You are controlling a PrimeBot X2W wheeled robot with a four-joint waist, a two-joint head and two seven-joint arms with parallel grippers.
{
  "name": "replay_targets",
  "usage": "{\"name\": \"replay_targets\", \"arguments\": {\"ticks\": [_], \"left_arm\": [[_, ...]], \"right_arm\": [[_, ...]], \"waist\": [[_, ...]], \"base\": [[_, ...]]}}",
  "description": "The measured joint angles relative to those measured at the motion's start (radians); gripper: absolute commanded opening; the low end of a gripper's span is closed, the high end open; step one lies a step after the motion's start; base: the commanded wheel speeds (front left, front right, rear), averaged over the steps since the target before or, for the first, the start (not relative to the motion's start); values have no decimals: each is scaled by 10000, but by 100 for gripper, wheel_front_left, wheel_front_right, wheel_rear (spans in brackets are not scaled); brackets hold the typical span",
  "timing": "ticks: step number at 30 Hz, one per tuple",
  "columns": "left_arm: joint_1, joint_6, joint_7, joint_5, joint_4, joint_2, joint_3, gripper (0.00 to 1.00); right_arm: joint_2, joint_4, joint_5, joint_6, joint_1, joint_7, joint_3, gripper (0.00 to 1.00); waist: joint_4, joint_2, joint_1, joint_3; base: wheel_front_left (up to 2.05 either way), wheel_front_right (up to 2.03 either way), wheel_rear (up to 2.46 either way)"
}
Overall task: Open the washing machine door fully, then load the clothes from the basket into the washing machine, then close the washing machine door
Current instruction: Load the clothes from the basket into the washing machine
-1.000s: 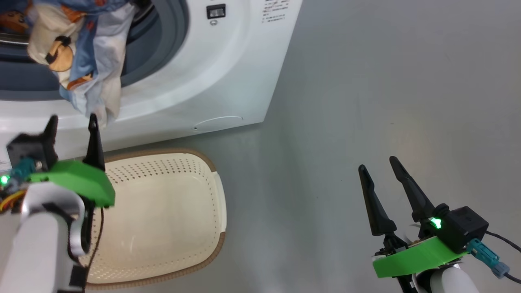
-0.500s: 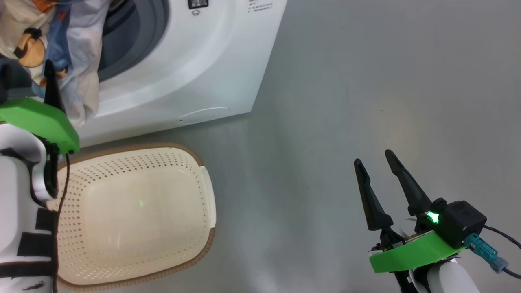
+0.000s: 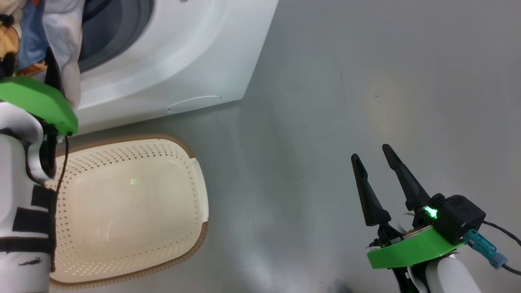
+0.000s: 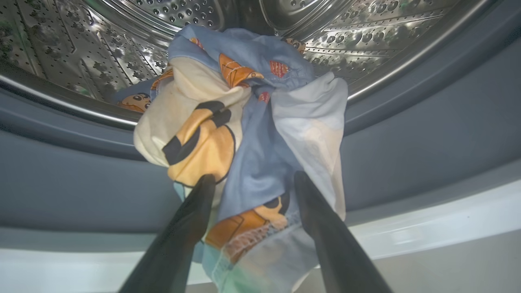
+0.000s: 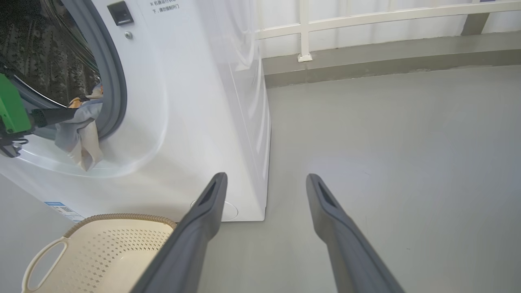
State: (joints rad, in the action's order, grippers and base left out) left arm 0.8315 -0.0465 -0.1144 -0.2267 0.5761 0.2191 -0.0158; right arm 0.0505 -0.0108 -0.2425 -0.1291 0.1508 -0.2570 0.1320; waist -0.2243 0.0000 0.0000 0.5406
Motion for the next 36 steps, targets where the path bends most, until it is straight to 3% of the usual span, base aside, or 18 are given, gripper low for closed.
{"name": "replay_targets", "arguments": {"ticks": [14,17,22,23,24,29,36], "left_arm": [[815,-61,-809,63,748,345,-297,100],[997,-107,-899,125,903,362,-389,65],[1337,-119,-982,228,1183,397,-573,31],[1389,-119,-980,240,1241,401,-610,13],[1430,-119,-966,259,1289,403,-637,0],[1569,-121,-663,290,1488,401,-738,0],[1788,-466,270,399,1636,397,-780,0]], "right_arm": [[2,-44,0,0,162,0,140,100],[2,-48,-2,0,164,0,157,100],[0,-59,0,0,188,0,161,100],[0,-63,0,0,188,0,163,100],[0,-67,0,0,188,0,161,100],[0,-73,0,0,188,0,157,100],[0,-71,2,0,188,0,163,100]], "waist": [[-90,0,0,331],[-116,0,0,413],[-154,0,0,542],[-164,0,0,561],[-171,0,0,579],[-165,0,0,632],[-92,0,0,621]], "base": [[0,0,0],[0,0,0],[0,0,0],[0,0,0],[0,0,0],[0,0,0],[0,0,0]]}}
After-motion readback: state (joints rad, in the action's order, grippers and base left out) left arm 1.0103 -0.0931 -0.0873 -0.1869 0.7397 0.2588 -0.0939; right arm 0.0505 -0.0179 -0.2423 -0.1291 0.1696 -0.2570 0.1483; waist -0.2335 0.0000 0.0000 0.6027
